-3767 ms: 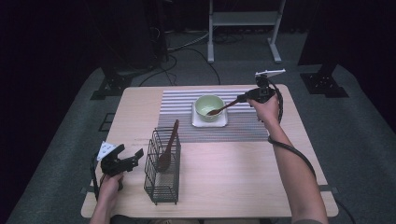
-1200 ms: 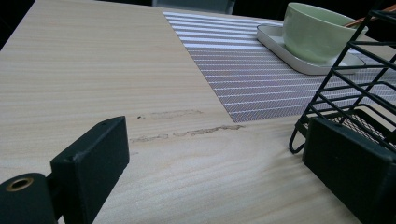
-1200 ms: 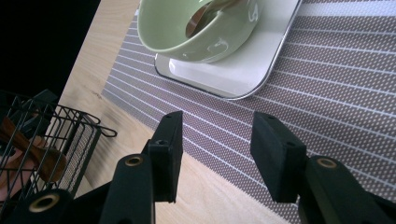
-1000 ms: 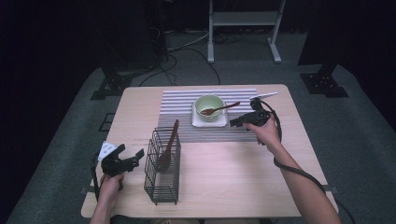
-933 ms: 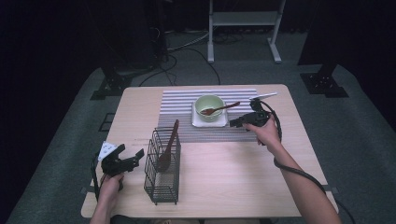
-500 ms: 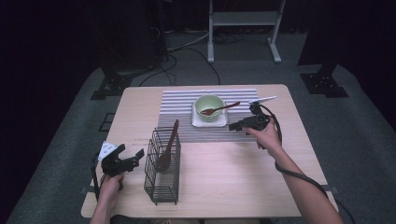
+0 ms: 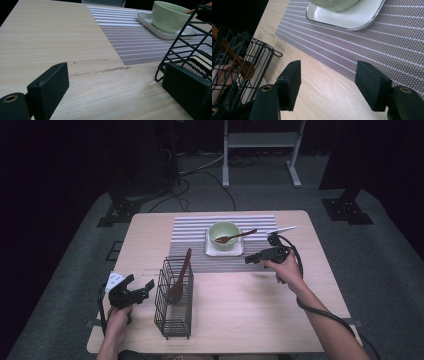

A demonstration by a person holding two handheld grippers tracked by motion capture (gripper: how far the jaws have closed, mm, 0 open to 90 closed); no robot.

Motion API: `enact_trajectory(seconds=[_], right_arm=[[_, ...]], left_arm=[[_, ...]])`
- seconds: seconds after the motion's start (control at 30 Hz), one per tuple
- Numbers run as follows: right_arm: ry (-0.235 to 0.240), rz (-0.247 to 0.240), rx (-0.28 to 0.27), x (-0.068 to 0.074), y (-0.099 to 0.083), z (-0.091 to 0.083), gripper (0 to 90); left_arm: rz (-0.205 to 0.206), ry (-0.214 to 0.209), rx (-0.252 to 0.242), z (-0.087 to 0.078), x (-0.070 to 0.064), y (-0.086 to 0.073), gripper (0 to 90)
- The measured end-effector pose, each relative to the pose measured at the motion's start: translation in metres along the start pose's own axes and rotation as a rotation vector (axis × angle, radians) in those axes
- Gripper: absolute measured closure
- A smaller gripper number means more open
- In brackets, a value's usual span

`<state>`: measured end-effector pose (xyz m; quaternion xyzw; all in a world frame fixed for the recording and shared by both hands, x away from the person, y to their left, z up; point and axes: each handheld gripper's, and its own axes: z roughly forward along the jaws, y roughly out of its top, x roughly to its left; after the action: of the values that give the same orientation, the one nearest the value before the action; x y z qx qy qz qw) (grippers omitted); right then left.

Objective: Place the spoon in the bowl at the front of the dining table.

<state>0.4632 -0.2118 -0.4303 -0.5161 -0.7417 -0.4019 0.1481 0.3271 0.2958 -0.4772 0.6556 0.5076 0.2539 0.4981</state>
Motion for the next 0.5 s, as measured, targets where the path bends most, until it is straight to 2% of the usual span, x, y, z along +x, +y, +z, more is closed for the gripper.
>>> enact_trajectory(seconds=[0.5], right_arm=[[0.015,-0.020,0.021,0.004,-0.014,0.001,31.7]], left_arm=[[-0.001,0.001,-0.001,0.000,0.000,0.000,6.5]])
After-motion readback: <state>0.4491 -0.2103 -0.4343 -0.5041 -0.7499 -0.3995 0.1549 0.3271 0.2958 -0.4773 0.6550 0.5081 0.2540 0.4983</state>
